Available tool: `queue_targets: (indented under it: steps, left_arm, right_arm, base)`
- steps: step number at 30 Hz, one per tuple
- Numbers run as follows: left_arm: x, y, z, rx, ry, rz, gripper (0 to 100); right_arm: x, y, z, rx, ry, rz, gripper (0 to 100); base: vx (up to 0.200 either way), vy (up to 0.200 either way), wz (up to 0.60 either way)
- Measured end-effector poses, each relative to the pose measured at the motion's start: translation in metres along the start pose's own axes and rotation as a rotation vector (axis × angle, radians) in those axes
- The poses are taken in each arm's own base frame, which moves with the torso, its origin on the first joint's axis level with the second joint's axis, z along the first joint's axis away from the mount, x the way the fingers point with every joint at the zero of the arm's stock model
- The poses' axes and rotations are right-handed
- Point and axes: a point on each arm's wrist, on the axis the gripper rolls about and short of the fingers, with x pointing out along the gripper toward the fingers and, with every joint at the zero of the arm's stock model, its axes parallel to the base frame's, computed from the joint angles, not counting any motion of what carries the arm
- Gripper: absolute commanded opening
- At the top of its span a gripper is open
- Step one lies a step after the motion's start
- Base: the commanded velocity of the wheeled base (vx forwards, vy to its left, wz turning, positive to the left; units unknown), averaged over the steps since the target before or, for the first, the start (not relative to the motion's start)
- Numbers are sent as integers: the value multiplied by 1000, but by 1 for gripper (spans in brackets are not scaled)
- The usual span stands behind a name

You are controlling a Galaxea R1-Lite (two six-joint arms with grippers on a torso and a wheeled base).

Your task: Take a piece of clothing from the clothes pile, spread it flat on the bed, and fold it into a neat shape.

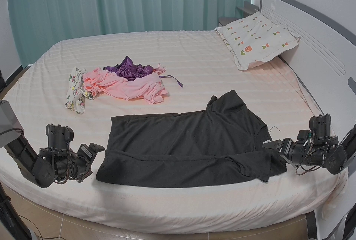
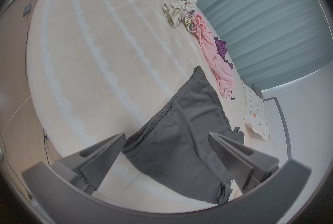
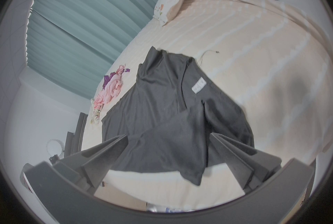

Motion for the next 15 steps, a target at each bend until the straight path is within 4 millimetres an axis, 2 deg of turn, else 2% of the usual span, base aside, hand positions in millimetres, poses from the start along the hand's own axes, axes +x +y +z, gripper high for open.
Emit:
queue_targets:
  steps: [8, 15]
  left_arm:
    - [-12, 0, 1, 15, 16, -37, 100]
    - [-13, 0, -1, 140, 105, -94, 100]
  right_arm:
    - [1, -6, -6, -3, -18, -33, 100]
    - [-2, -7, -11, -27, -5, -39, 100]
  base:
    - [0, 0, 0]
    - [0, 0, 0]
